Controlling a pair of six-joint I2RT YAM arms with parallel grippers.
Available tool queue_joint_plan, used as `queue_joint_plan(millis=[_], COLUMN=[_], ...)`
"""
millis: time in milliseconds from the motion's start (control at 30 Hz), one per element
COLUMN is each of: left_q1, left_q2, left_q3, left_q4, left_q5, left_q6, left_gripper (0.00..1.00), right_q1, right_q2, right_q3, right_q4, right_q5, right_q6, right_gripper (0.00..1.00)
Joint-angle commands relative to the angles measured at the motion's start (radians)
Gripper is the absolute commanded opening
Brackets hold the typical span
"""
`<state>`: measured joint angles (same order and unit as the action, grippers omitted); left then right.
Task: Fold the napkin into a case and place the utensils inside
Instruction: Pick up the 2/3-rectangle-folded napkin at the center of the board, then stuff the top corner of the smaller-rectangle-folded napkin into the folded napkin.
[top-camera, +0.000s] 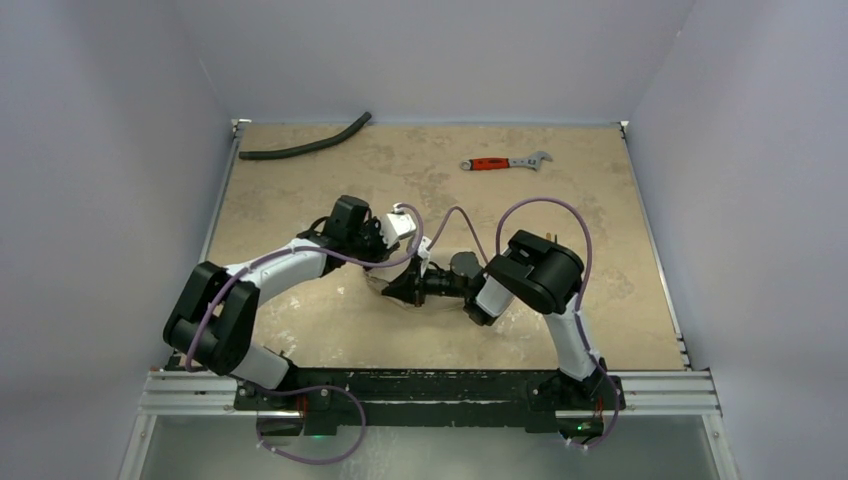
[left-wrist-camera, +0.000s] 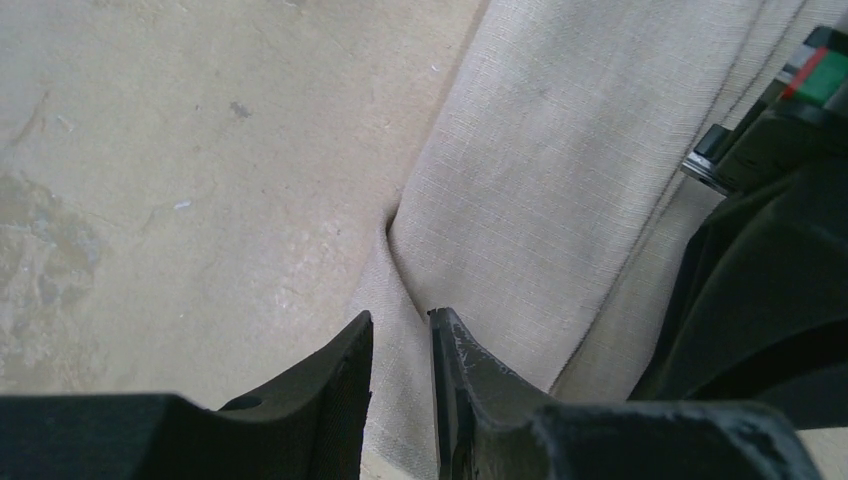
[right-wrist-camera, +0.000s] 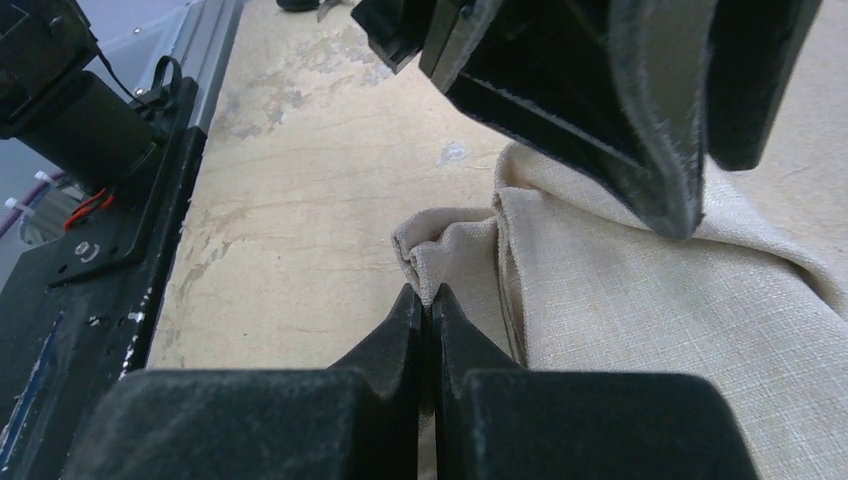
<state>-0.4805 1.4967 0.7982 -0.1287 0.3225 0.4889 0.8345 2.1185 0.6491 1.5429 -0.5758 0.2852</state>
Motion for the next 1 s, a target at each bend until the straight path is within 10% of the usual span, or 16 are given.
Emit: queue_joint_plan(millis=[0, 533, 667, 967], left_q1=[-0.003, 0.128, 0.126, 0.106], left_q2=[0.010, -0.068, -0.055, -0.028], left_q3=[-0.020, 0.084, 0.091, -0.009], left_q4=[0.048, -0.042, -0.045, -0.001], left_q5=[-0.064, 0.163, 0.288, 0.228], left_q6=[-0.007, -0.237, -0.211, -0.059], left_gripper=[0.26, 0.33, 0.63, 0.54], right_q1=[-0.011, -0.043, -0.043, -0.044], right_q2=[0.013, 0.083, 0.068, 0.079], right_q3=[0.038, 0.027, 0.021, 0.027], right_q4=[0.028, 0.208, 0.231, 0.205], right_q5=[-0.065, -0.114, -0.102, -0.104], right_q6=[0.018, 0.156, 0.202, 0.286], right_gripper=[0.00, 0.00, 0.00, 0.00])
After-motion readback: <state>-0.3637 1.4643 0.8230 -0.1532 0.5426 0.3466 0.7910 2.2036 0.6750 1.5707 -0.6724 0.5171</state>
